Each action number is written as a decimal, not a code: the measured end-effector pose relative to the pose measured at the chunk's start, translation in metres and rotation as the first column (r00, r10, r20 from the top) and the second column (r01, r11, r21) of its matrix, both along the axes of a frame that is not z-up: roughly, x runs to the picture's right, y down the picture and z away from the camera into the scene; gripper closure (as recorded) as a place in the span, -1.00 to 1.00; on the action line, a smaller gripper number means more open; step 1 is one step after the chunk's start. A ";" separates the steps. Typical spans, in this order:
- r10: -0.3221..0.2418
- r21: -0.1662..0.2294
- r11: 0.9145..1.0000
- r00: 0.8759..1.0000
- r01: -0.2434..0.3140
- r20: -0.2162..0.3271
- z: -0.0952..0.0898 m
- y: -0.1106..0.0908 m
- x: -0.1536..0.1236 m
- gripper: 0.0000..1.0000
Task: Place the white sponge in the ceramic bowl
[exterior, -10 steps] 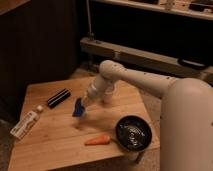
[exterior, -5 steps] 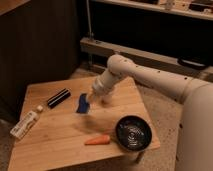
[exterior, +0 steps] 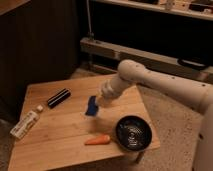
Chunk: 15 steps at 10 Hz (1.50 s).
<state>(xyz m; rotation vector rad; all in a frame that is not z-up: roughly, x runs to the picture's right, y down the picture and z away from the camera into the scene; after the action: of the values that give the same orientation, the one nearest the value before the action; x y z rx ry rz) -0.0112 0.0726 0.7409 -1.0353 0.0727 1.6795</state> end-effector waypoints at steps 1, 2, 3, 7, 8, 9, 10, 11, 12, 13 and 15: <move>0.017 0.000 1.000 1.000 -0.017 -0.019 -0.002 0.004 0.012 0.71; 0.031 -0.001 1.000 0.999 -0.031 -0.040 -0.004 0.007 0.024 0.71; 0.047 -0.002 0.999 0.996 -0.047 -0.074 -0.008 0.012 0.041 0.71; 0.070 -0.023 0.997 0.970 -0.077 -0.231 -0.031 0.022 0.097 0.71; 0.079 -0.033 0.995 0.961 -0.091 -0.265 -0.037 0.028 0.111 0.71; 0.084 -0.047 0.993 0.948 -0.104 -0.308 -0.045 0.036 0.126 0.71; 0.086 -0.055 0.992 0.941 -0.110 -0.328 -0.048 0.041 0.131 0.71; 0.099 -0.061 0.990 0.931 -0.128 -0.352 -0.052 0.049 0.141 0.69; 0.113 -0.068 0.986 0.921 -0.149 -0.372 -0.056 0.057 0.151 0.58; 0.123 -0.077 0.983 0.912 -0.165 -0.392 -0.063 0.066 0.161 0.34; 0.108 -0.093 0.983 0.905 -0.160 -0.412 -0.071 0.072 0.164 -0.08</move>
<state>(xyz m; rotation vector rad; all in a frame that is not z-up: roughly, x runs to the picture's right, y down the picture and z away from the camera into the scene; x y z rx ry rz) 0.1531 0.1448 0.6700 -0.7784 0.3905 2.0186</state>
